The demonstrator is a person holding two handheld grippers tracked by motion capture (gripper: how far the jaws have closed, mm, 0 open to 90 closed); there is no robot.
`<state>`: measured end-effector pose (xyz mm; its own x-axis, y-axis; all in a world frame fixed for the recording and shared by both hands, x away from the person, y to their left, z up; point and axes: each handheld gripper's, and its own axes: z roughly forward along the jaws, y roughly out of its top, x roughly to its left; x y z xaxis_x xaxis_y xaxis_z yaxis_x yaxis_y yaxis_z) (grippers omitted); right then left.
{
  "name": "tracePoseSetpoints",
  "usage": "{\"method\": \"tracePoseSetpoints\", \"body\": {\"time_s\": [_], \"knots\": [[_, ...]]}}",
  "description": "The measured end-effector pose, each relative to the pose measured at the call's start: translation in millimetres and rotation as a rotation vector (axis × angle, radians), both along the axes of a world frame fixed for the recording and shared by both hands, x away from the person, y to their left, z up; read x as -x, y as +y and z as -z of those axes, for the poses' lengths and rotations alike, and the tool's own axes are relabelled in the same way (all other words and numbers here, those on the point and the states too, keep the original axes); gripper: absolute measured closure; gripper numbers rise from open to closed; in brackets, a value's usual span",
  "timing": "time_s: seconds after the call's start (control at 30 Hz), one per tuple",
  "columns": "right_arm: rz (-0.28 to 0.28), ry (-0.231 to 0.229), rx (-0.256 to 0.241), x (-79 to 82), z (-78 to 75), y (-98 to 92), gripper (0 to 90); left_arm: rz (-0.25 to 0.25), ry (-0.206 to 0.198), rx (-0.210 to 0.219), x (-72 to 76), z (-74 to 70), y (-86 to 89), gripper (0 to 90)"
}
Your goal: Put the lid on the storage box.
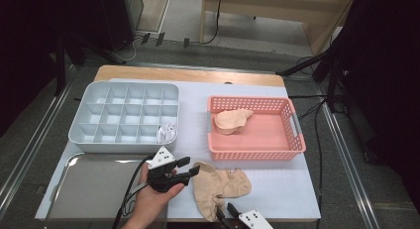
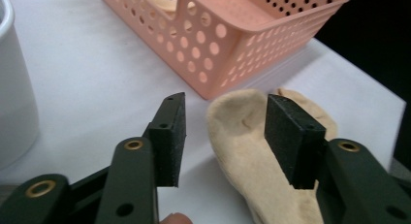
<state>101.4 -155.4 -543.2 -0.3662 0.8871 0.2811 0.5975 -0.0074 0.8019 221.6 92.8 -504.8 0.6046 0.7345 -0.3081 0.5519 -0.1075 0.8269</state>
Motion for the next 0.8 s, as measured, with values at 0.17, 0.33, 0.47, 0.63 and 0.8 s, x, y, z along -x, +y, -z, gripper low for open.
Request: {"method": "tracePoseSetpoints", "body": {"time_s": [0.17, 0.33, 0.47, 0.63, 0.8], "knots": [[-0.033, -0.029, 0.007, 1.8, 4.0, 4.0, 83.6, 0.001, 0.014, -0.039, -2.3, 2.7, -4.4, 75.3], [-0.054, -0.024, 0.001, -2.6, 0.7, -2.4, 90.0, 0.022, 0.019, -0.011, 0.4, -0.5, 1.4, 89.9], [-0.053, -0.046, 0.010, -5.9, -7.5, -12.2, 90.0, 0.024, 0.016, 0.052, 7.0, -4.3, 8.3, 90.0], [-0.051, -0.084, 0.046, -12.9, -18.0, -28.8, 90.0, 0.016, 0.011, 0.103, 18.9, -4.8, 14.2, 90.0], [-0.042, -0.133, 0.133, -23.1, -26.0, -43.0, 90.0, 0.034, 0.031, 0.117, 26.1, 0.3, 12.6, 88.5]]}}
